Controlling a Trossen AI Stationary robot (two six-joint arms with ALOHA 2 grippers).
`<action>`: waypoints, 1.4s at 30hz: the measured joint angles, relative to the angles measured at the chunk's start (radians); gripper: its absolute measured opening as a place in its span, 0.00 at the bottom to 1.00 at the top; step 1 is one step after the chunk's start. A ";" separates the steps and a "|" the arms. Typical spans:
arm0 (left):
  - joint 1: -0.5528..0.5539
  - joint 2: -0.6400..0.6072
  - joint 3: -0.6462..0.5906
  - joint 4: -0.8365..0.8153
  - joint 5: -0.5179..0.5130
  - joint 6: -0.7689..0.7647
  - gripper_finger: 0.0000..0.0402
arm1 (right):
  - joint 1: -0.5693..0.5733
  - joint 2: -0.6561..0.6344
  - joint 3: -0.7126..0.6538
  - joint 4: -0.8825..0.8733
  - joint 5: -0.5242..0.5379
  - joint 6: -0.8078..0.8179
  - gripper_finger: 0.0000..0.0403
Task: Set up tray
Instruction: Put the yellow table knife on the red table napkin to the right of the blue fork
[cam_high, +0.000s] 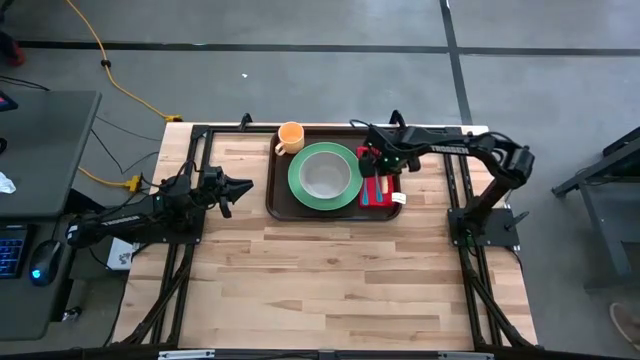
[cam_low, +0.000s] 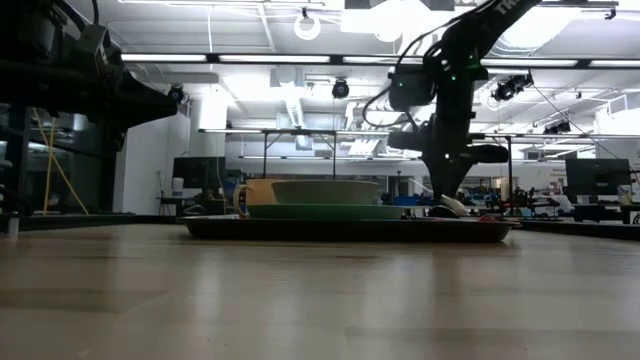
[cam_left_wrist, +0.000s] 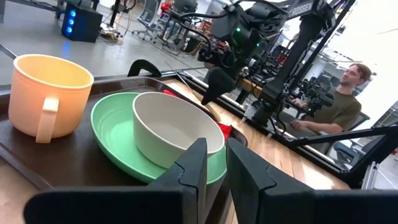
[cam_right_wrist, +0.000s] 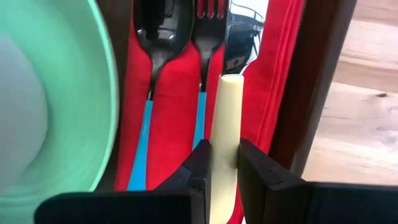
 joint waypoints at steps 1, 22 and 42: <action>0.000 0.000 0.000 0.000 0.000 0.000 0.23 | -0.005 0.000 0.000 0.000 0.000 -0.007 0.09; 0.000 0.000 0.000 0.000 -0.006 0.000 0.23 | -0.017 0.001 -0.050 0.007 -0.047 -0.001 0.10; 0.000 0.000 0.000 0.001 -0.010 0.000 0.23 | -0.011 0.077 -0.050 0.029 -0.061 -0.025 0.11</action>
